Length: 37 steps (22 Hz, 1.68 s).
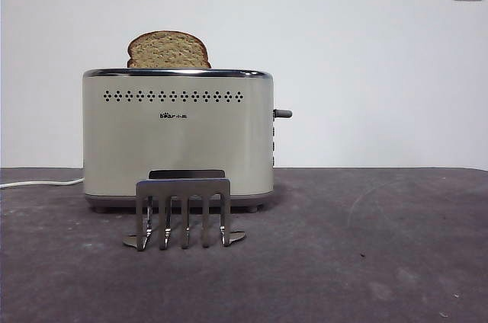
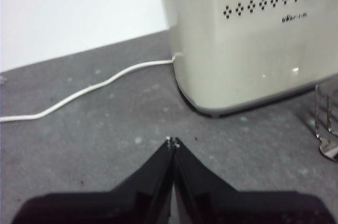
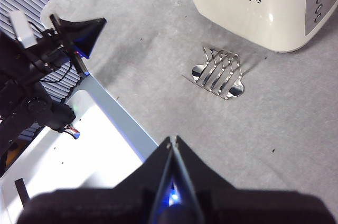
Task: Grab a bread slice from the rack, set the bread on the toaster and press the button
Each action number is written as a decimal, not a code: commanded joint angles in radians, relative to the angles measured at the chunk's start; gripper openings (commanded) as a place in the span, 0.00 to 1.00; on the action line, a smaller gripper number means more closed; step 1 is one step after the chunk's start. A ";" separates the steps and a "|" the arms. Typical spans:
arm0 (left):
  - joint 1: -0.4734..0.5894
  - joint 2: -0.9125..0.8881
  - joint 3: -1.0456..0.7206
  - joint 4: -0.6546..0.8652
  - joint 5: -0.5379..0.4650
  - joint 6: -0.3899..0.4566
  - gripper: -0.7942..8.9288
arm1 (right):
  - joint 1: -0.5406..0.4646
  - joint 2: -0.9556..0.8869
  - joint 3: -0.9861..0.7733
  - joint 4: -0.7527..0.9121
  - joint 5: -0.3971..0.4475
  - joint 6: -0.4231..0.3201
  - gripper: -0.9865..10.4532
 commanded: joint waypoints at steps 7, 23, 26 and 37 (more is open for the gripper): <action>0.003 -0.004 -0.014 -0.003 -0.001 -0.063 0.08 | 0.000 -0.002 -0.006 0.003 0.002 -0.008 0.09; 0.003 -0.004 -0.014 -0.003 -0.001 -0.063 0.08 | -0.043 -0.080 -0.006 0.021 0.040 -0.045 0.09; 0.003 -0.004 -0.014 -0.003 0.000 -0.063 0.08 | -0.093 -0.174 -0.006 0.130 0.087 -0.034 0.09; 0.003 -0.004 -0.014 -0.003 -0.001 -0.063 0.08 | -0.289 -0.649 -0.547 0.725 0.296 -0.021 0.09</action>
